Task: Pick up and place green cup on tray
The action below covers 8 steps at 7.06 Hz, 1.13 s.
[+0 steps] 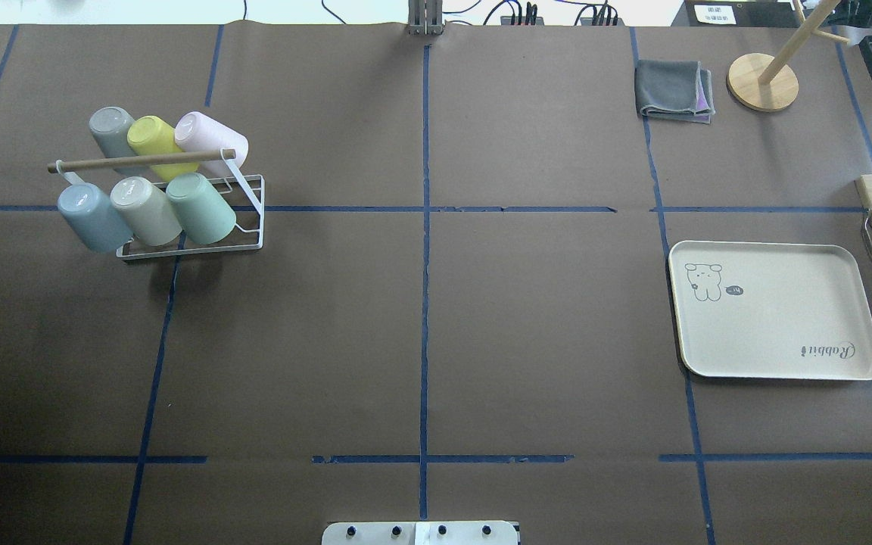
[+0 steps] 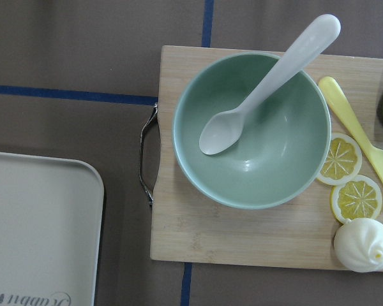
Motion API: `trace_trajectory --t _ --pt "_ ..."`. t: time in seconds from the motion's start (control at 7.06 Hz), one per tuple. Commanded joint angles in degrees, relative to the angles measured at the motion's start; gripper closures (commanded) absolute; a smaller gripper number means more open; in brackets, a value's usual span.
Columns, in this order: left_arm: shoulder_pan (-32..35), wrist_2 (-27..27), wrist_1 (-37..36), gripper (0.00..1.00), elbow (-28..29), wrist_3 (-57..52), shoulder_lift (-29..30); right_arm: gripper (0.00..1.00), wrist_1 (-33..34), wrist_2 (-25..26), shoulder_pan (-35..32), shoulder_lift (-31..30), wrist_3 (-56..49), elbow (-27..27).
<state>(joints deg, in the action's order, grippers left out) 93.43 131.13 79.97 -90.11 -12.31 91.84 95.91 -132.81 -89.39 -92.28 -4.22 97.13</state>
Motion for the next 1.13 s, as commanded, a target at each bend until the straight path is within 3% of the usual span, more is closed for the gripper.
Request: trace_trajectory --t 0.0,0.99 --pt "0.0 0.1 0.1 0.00 0.0 0.0 0.0 0.00 0.0 0.0 0.0 0.3 0.1 -0.1" --pt "0.0 0.1 0.1 0.00 -0.5 0.0 -0.1 0.00 0.0 0.8 1.6 3.5 -0.3 0.1"
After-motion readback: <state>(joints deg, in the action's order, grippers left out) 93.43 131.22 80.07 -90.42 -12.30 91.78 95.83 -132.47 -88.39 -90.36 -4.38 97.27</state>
